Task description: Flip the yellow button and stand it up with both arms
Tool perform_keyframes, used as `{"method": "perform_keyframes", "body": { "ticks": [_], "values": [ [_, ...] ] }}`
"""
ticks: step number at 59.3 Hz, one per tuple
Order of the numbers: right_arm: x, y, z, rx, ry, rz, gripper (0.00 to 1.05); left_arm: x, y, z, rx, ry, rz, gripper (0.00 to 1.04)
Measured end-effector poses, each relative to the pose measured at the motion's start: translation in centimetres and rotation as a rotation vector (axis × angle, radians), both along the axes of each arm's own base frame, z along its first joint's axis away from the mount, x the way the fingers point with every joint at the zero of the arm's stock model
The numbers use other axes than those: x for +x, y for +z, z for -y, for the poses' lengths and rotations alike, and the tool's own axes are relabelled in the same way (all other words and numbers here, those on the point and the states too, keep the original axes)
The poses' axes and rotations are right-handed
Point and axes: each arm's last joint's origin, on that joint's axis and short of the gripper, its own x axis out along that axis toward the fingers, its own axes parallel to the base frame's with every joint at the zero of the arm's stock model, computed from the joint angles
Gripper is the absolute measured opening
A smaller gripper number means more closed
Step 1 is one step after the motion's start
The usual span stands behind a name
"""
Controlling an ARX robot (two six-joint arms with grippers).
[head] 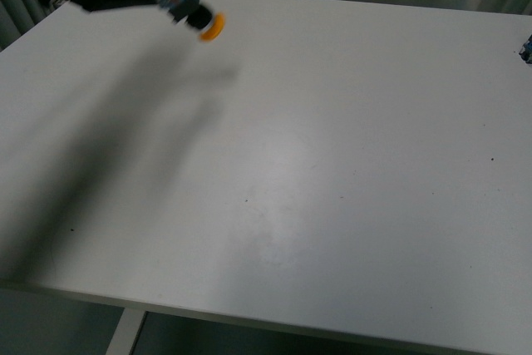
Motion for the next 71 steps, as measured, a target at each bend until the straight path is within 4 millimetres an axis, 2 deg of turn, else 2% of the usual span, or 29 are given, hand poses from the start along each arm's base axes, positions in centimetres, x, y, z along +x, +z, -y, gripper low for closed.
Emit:
{"method": "perform_keyframes", "body": {
  "ticks": [5, 9, 18, 21, 31, 49, 66, 71],
  "values": [
    [0.0, 0.0, 0.0, 0.000, 0.000, 0.000, 0.97, -1.4, 2.5, 2.5, -0.172, -0.091, 0.099, 0.36],
    [0.0, 0.0, 0.0, 0.000, 0.000, 0.000, 0.97, -2.3, 3.7, 4.4, -0.292, -0.154, 0.158, 0.36],
    [0.0, 0.0, 0.0, 0.000, 0.000, 0.000, 0.97, -3.5, 4.2, 8.4, -0.525, -0.163, 0.253, 0.36],
    [0.0, 0.0, 0.0, 0.000, 0.000, 0.000, 0.97, -3.6, 4.1, 9.0, -0.592, -0.160, 0.249, 0.36],
    [0.0, 0.0, 0.0, 0.000, 0.000, 0.000, 0.97, -4.1, 3.9, 9.7, -0.780, -0.175, 0.249, 0.36],
    [0.0, 0.0, 0.0, 0.000, 0.000, 0.000, 0.97, -7.3, 2.5, 10.3, -1.059, -0.219, 0.168, 0.36],
    [0.0, 0.0, 0.0, 0.000, 0.000, 0.000, 0.97, -7.4, 2.6, 10.4, -1.088, -0.228, 0.149, 0.36],
    [0.0, 0.0, 0.0, 0.000, 0.000, 0.000, 0.97, -6.3, 2.5, 10.9, -1.104, -0.232, 0.121, 0.36]
  ]
}}
